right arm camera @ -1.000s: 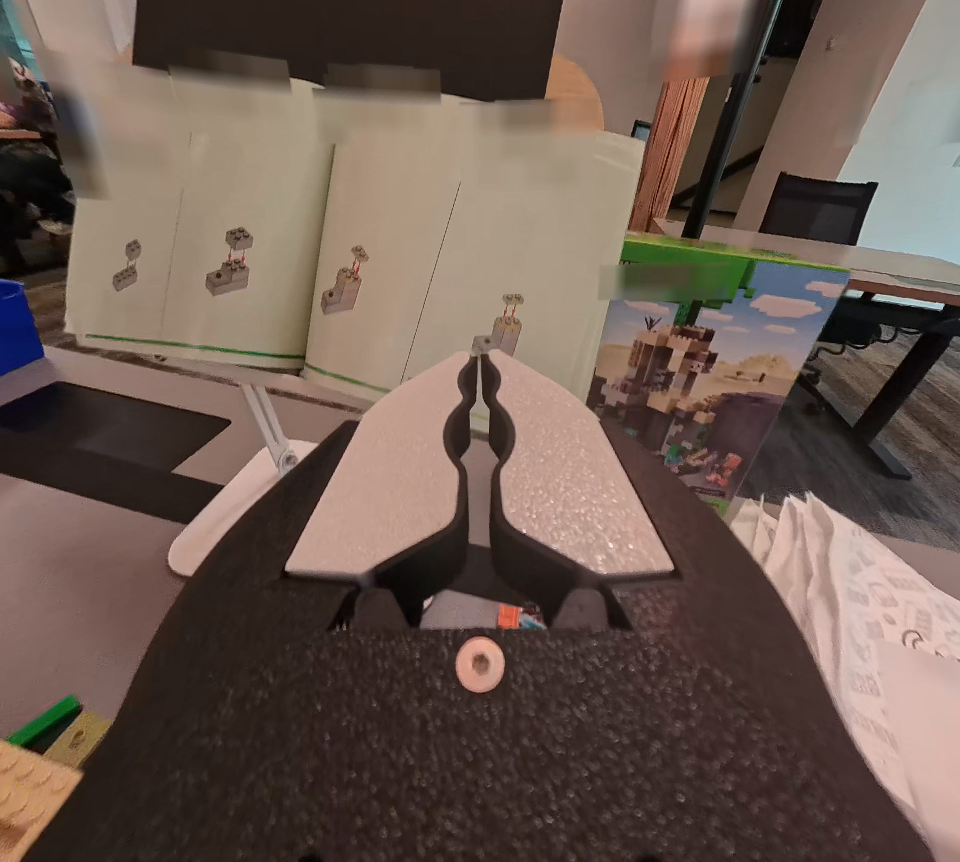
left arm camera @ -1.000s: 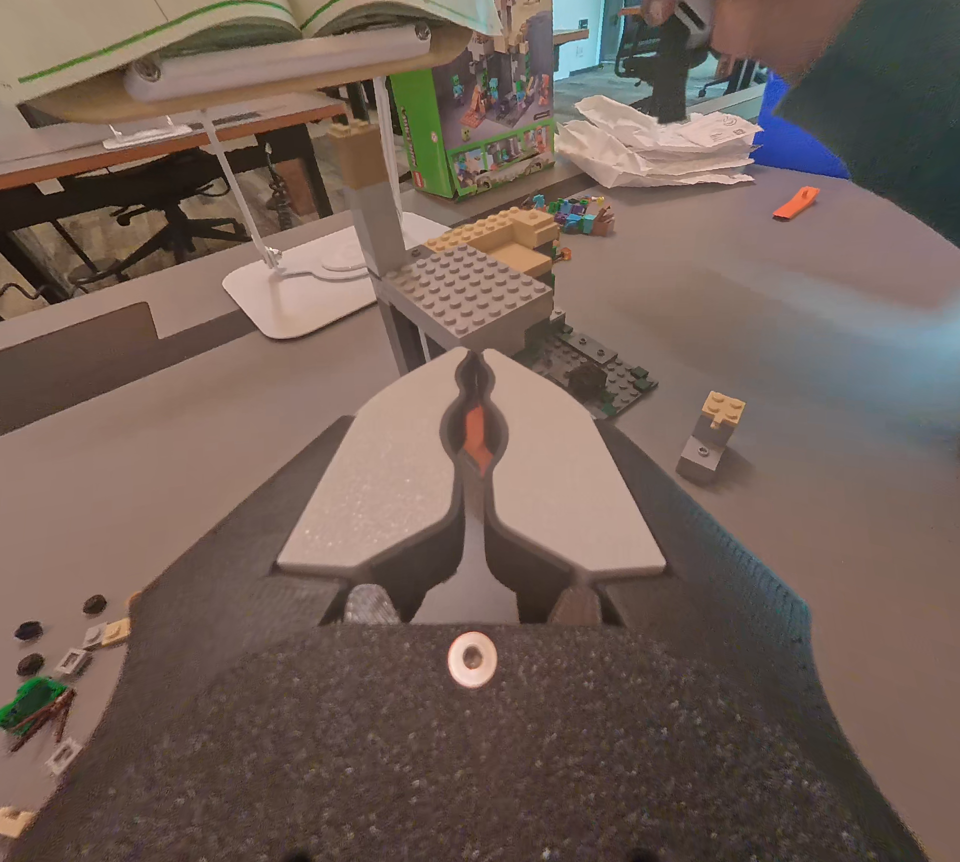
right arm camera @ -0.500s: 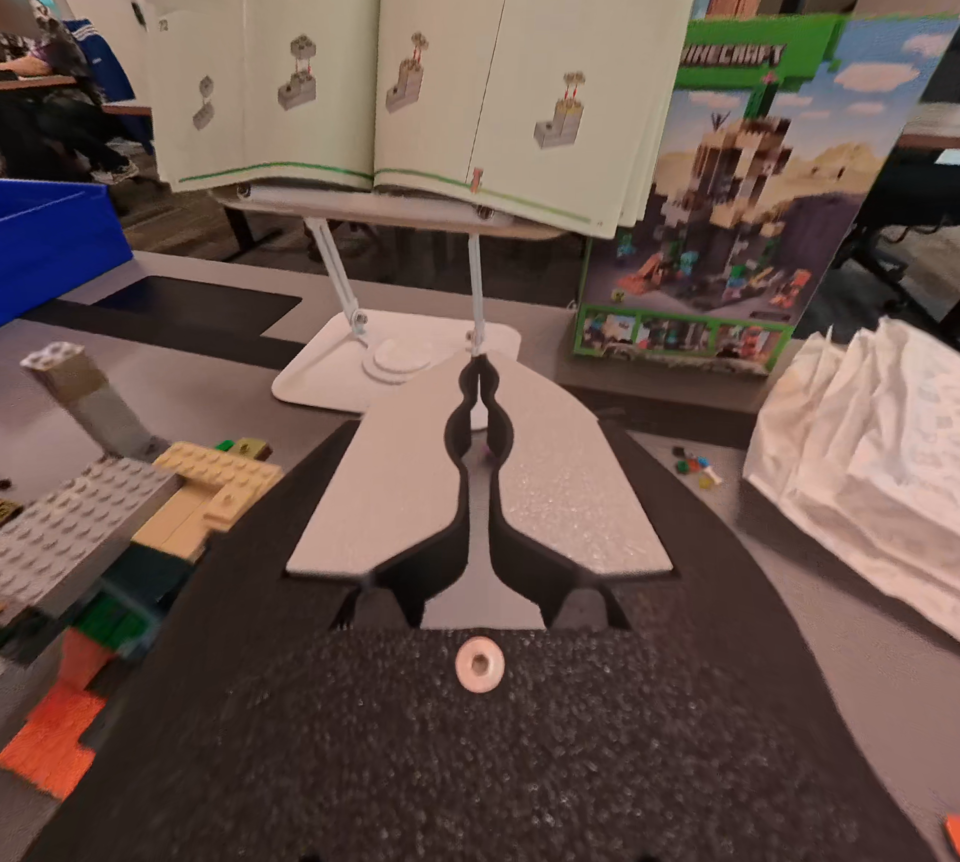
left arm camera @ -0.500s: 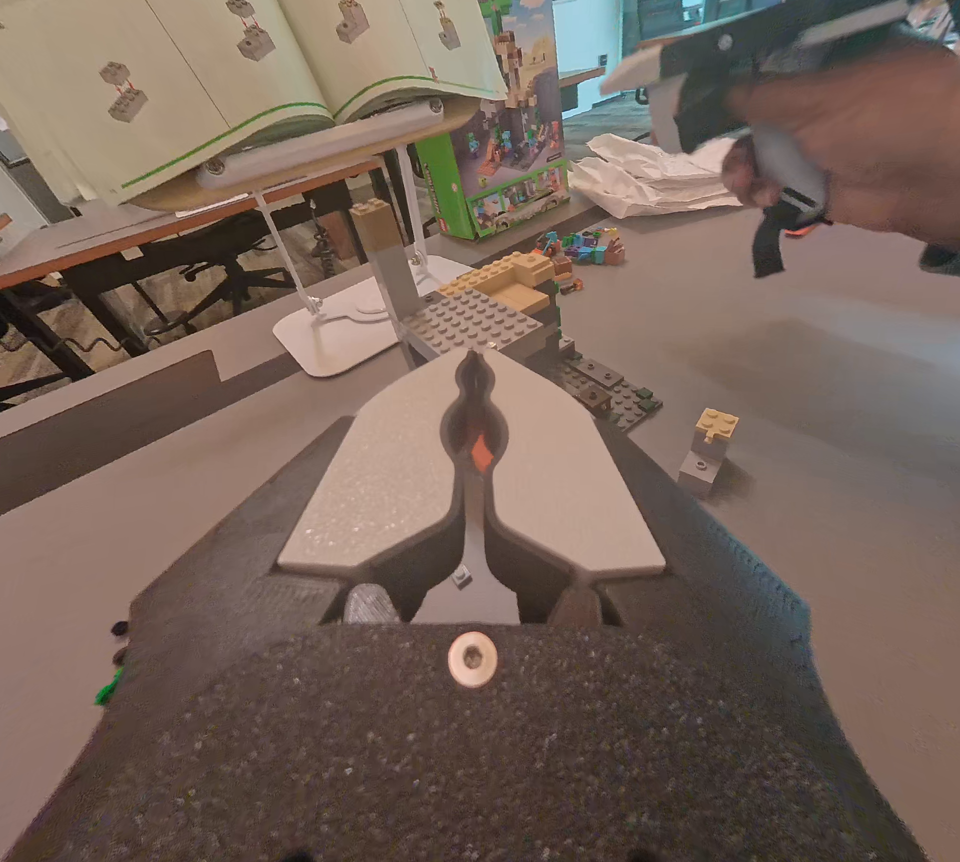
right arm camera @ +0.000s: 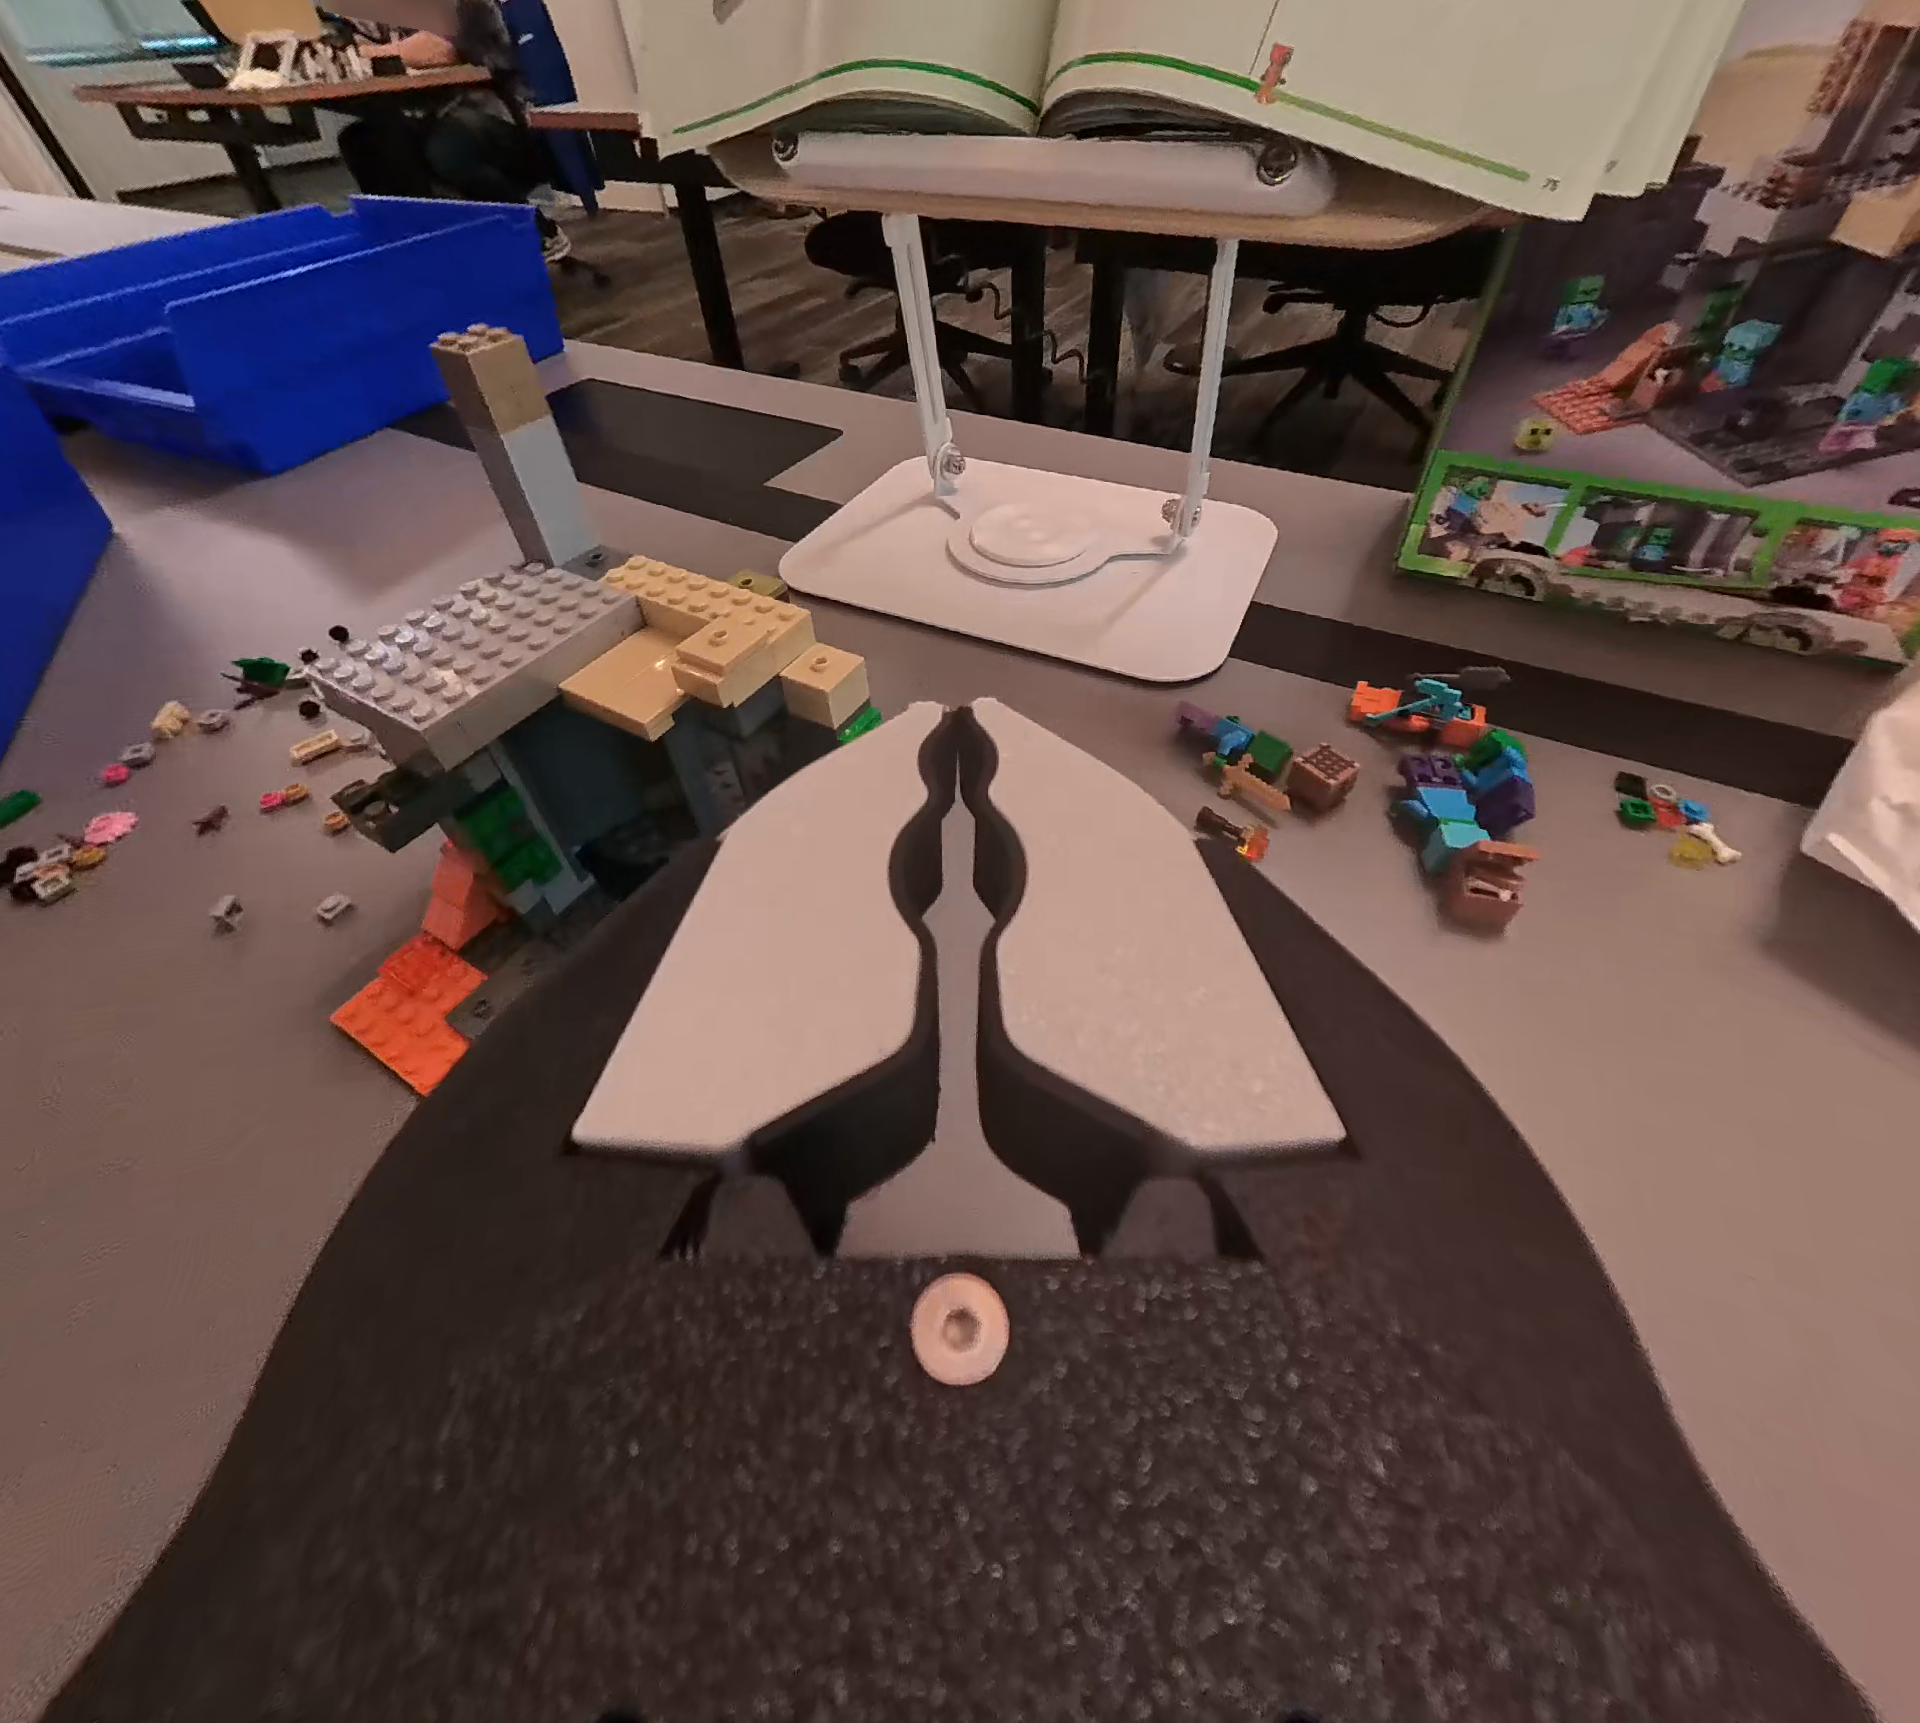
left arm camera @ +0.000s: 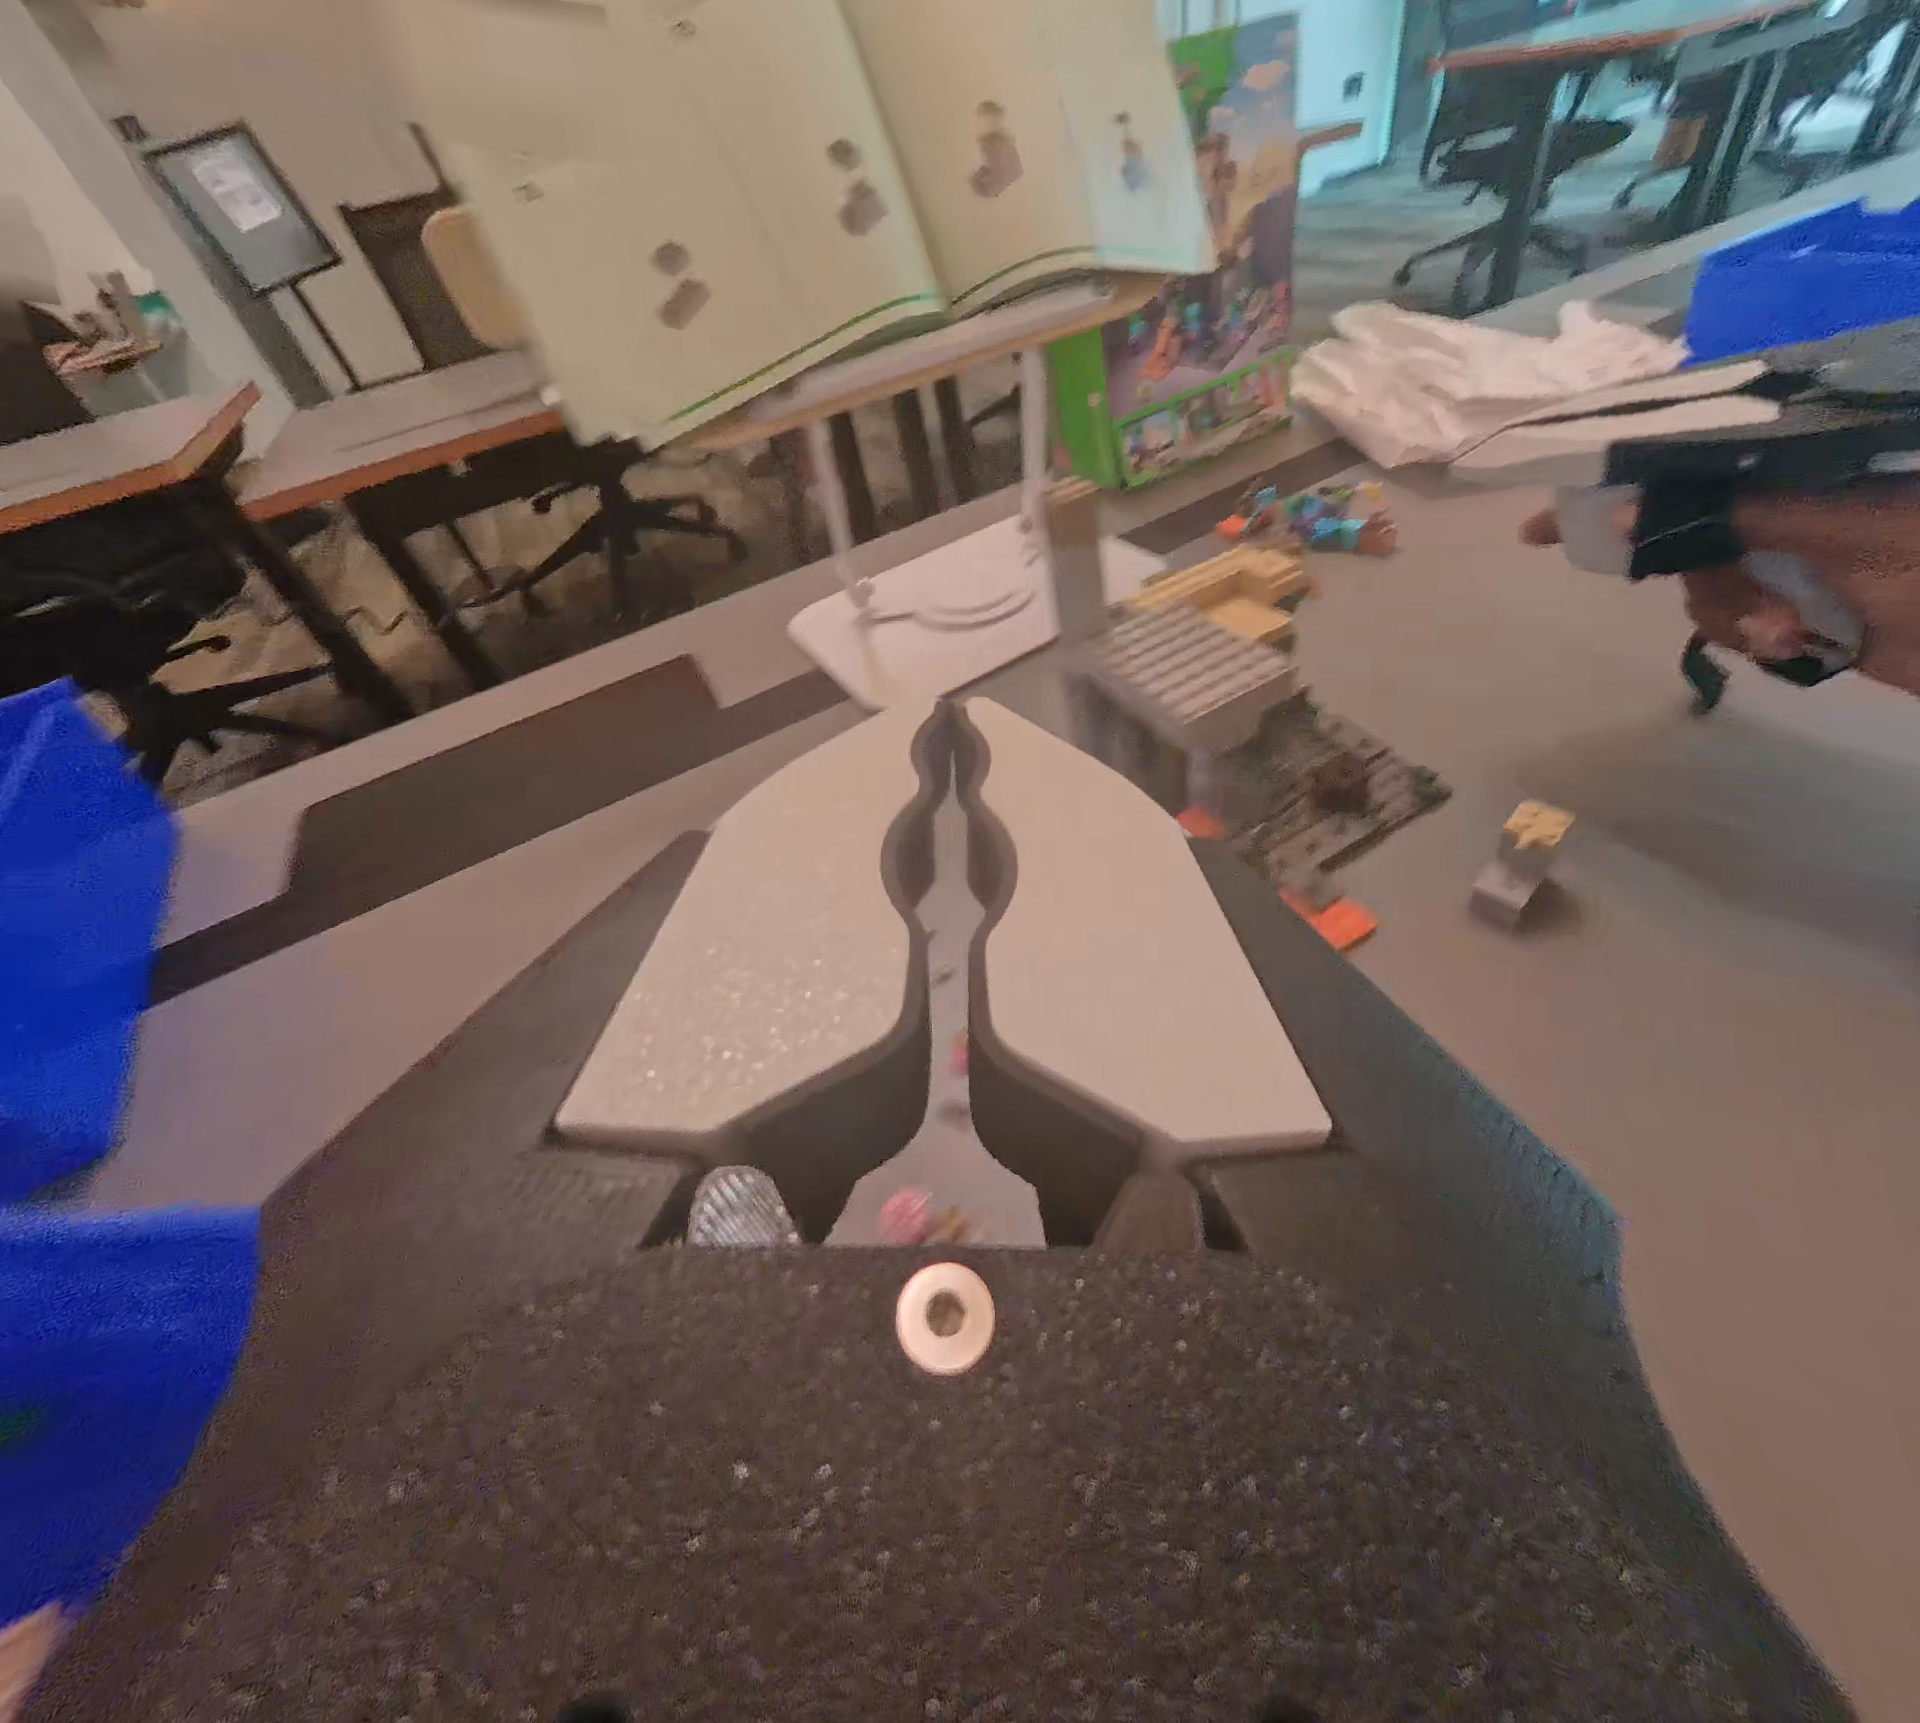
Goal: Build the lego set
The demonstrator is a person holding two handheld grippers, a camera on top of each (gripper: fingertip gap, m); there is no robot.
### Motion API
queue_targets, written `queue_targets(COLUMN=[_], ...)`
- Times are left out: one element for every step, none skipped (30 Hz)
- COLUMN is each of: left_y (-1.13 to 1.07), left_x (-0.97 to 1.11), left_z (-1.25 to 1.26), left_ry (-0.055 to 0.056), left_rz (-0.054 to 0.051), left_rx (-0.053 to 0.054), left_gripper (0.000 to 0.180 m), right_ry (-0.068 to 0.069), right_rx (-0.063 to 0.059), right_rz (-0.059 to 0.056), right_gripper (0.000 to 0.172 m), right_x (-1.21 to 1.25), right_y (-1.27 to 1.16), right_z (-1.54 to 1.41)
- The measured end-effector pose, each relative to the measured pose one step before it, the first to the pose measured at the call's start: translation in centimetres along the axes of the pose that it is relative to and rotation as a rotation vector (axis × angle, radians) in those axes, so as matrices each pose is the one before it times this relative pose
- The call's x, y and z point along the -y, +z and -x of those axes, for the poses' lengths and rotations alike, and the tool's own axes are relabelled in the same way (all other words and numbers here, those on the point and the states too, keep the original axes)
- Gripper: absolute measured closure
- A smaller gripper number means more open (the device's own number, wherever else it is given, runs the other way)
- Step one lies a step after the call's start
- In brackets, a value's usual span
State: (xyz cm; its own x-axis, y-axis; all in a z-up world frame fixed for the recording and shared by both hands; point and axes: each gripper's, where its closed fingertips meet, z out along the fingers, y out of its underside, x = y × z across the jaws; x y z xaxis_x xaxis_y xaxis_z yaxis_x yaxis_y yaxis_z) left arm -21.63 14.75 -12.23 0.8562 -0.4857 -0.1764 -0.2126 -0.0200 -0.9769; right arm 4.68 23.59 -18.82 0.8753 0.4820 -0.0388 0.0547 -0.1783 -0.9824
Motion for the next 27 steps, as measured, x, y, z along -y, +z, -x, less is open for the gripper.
queue_targets(left_y=[-1.370, -1.412, -1.279, -1.105, -0.883, -0.630, -0.464, -0.282, -0.129, -0.007, 0.116, 0.241, 0.340, 0.439, 0.507, 0.530, 0.522, 0.505, 0.446, 0.372, 0.294, 0.201, 0.077, 0.002, -0.045, 0.059, 0.184], left_x=[0.124, 0.198, -0.027, -0.423, -0.760, -1.033, -1.185, -1.219, -1.158, -0.991, -0.807, -0.684, -0.534, -0.497, -0.451, -0.368, -0.319, -0.229, -0.115, -0.051, 0.046, 0.149, 0.202, 0.262, 0.394, 0.476, 0.408], left_z=[1.866, 2.068, 2.085, 2.232, 2.194, 1.796, 1.382, 1.092, 0.872, 0.592, 0.296, -0.015, -0.184, -0.366, -0.381, -0.315, -0.446, -0.370, -0.288, -0.279, -0.163, -0.009, -0.002, -0.060, -0.119, -0.104, -0.243], left_ry=[0.0041, 0.0110, 0.0198, 0.0155, 0.0136, 0.0110, 0.0040, 0.0025, 0.0032, 0.0047, 0.0058, 0.0096, 0.0133, 0.0215, 0.0256, 0.0257, 0.0221, 0.0111, 0.0072, 0.0056, 0.0053, 0.0113, 0.0165, 0.0145, 0.0138, 0.0042, 0.0013], left_rz=[0.0305, 0.0137, 0.0204, 0.0379, 0.0491, 0.0567, 0.0614, 0.0578, 0.0528, 0.0406, 0.0296, 0.0250, 0.0193, 0.0213, 0.0220, 0.0183, 0.0176, 0.0157, 0.0111, 0.0096, 0.0053, -0.0018, -0.0063, -0.0075, -0.0127, -0.0086, 0.0086], left_rx=[0.0245, 0.0326, 0.0282, 0.0367, 0.0358, 0.0149, -0.0002, -0.0055, -0.0046, -0.0056, -0.0107, -0.0194, -0.0190, -0.0264, -0.0245, -0.0179, -0.0273, -0.0220, -0.0163, -0.0145, -0.0059, 0.0058, 0.0061, 0.0013, -0.0036, -0.0034, -0.0112], left_gripper=[0.180, 0.180, 0.180, 0.175, 0.171, 0.167, 0.166, 0.163, 0.160, 0.158, 0.156, 0.155, 0.153, 0.151, 0.148, 0.146, 0.144, 0.142, 0.139, 0.136, 0.135, 0.139, 0.148, 0.162, 0.180, 0.180, 0.180], right_ry=[-0.0097, -0.0032, 0.0029, 0.0050, 0.0054, 0.0032, 0.0013, 0.0004, 0.0005, 0.0004, 0.0003, -0.0003, -0.0003, -0.0011, -0.0023, -0.0027, -0.0024, -0.0018, -0.0014, -0.0013, -0.0007, -0.0007, 0.0001, 0.0004, 0.0003, -0.0006, -0.0004], right_rx=[0.0034, 0.0070, 0.0059, 0.0101, 0.0095, 0.0063, 0.0053, 0.0069, 0.0057, 0.0032, 0.0010, 0.0025, 0.0016, 0.0002, 0.0013, 0.0013, 0.0017, 0.0013, 0.0003, 0.0010, -0.0009, -0.0013, -0.0003, 0.0006, -0.0006, -0.0009, -0.0008], right_rz=[0.0012, -0.0023, -0.0039, -0.0024, -0.0011, -0.0028, -0.0012, 0.0016, 0.0027, 0.0032, 0.0022, 0.0012, 0.0034, 0.0038, 0.0040, 0.0027, 0.0033, 0.0064, 0.0063, 0.0048, 0.0038, 0.0021, 0.0018, 0.0007, -0.0003, -0.0003, 0.0000], right_gripper=[0.172, 0.172, 0.172, 0.172, 0.172, 0.172, 0.172, 0.172, 0.172, 0.172, 0.172, 0.172, 0.172, 0.172, 0.172, 0.172, 0.172, 0.172, 0.172, 0.172, 0.172, 0.172, 0.172, 0.172, 0.172, 0.172, 0.172], right_x=[-0.072, 0.010, 0.059, 0.084, 0.071, 0.079, 0.053, 0.002, -0.011, -0.042, -0.050, -0.078, -0.110, -0.126, -0.127, -0.122, -0.139, -0.193, -0.171, -0.143, -0.116, -0.078, -0.055, -0.034, -0.007, 0.016, 0.002], right_y=[-0.028, -0.039, -0.045, -0.041, -0.024, -0.030, -0.017, 0.004, 0.004, 0.031, 0.034, 0.045, 0.061, 0.057, 0.067, 0.070, 0.073, 0.077, 0.077, 0.068, 0.049, 0.033, 0.031, 0.018, -0.001, 0.008, 0.008], right_z=[0.024, 0.066, 0.057, 0.127, 0.130, 0.096, 0.068, 0.105, 0.085, 0.034, 0.009, 0.035, 0.015, 0.005, 0.027, 0.029, 0.044, 0.040, 0.018, 0.017, -0.001, -0.024, -0.004, -0.001, -0.015, -0.022, -0.018])
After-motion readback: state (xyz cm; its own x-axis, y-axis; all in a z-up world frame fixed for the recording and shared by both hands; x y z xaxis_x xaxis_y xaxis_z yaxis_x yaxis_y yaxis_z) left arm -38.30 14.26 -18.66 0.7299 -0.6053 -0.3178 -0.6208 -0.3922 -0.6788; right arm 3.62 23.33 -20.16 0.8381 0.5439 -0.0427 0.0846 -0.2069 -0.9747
